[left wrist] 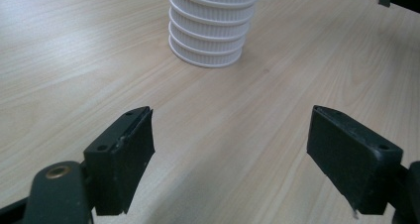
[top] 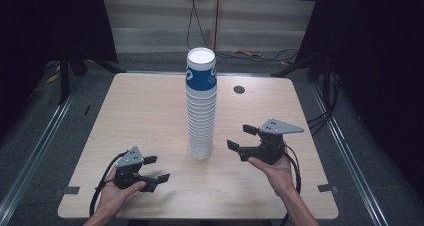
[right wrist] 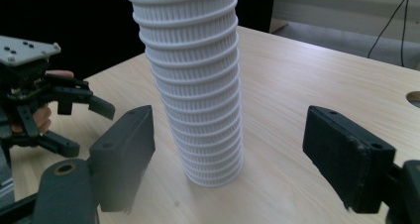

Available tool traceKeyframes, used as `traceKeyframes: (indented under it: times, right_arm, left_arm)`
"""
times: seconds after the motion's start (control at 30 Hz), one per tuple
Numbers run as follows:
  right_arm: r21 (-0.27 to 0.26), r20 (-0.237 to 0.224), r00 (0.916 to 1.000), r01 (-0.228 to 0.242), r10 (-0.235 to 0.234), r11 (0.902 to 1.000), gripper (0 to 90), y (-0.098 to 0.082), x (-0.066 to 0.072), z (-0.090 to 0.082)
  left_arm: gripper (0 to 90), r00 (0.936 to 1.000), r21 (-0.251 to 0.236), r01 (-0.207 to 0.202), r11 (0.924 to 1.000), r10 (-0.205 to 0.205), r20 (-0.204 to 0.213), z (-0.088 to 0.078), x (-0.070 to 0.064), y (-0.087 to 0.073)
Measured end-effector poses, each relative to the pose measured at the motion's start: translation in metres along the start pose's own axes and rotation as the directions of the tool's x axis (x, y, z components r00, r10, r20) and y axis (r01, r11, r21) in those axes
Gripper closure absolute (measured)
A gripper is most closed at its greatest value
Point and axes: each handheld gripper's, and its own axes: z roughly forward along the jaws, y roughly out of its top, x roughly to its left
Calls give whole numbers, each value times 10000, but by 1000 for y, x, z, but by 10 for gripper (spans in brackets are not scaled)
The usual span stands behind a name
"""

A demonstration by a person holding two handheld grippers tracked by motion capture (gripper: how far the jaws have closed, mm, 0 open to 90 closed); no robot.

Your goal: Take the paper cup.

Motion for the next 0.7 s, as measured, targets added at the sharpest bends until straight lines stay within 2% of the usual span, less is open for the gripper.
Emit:
traceKeyframes:
  times: [0.13, 0.27, 0.3, 0.33, 0.37, 0.53, 0.7]
  right_arm:
    - [66, -250, 9996, 110, -108, 9999, 206, 6, 1, 2]
    - [-260, -476, 9988, 86, -98, 9996, 212, 16, 0, 2]
    - [-427, -612, 9979, 163, -189, 9990, 253, 23, 2, 1]
    - [-427, -612, 9979, 163, -189, 9990, 253, 23, 2, 1]
    - [-718, -673, 9973, 230, -278, 9972, 275, 27, 3, 0]
    - [-792, -991, 9943, 317, -395, 9964, 260, 39, 5, 0]
    - [-963, -1234, 9905, 497, -615, 9941, 258, 59, 7, -1]
  left_arm:
    - [183, 10000, 38, -48, 10000, 48, 68, 0, -2, -1]
    - [183, 10000, 37, 74, 10000, -74, 49, 1, 1, -1]
    - [183, 9999, 7, 103, 9999, -103, 17, 1, 1, -1]
    - [183, 9999, 7, 103, 9999, -103, 17, 1, 1, -1]
    - [182, 9999, 20, 99, 9999, -99, -16, 0, 1, -2]
    - [180, 9997, -28, 252, 9997, -252, -26, -1, 2, -3]
    - [180, 9998, 8, 217, 9998, -217, 35, 0, 2, -2]
